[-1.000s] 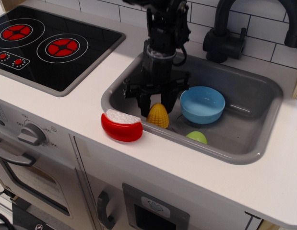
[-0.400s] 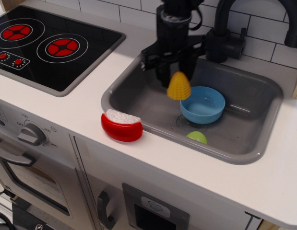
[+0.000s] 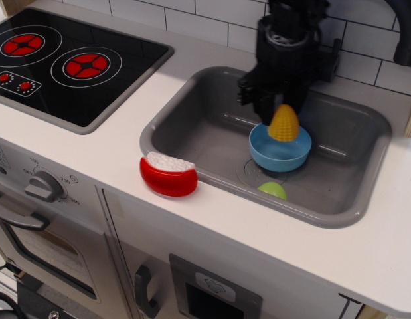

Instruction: Put corn in bowl sink

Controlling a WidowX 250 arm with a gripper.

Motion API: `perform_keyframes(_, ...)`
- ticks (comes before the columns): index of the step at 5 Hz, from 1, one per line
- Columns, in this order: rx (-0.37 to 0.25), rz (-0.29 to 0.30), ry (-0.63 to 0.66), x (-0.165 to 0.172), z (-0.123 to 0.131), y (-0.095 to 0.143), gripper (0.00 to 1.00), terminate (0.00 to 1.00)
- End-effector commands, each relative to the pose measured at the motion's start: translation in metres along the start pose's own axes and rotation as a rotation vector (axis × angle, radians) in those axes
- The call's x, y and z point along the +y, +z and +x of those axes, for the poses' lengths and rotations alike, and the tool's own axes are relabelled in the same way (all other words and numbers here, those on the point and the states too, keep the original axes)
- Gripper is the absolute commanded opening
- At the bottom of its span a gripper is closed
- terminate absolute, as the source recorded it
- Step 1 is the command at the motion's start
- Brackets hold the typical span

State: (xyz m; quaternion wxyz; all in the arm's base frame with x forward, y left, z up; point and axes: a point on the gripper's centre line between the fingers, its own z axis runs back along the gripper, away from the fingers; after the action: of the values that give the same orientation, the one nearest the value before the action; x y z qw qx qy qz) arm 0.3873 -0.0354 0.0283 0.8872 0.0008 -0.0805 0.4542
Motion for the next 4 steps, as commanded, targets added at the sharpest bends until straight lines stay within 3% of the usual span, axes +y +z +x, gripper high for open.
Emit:
perform_keyframes(1, -0.047, -0.025, 0.0, -0.016, 0.007, 0.011, 1.0, 0.0)
perform_keyframes(4, -0.008, -0.047, -0.06, -0.015, 0.006, 0.036, 1.0, 0.0)
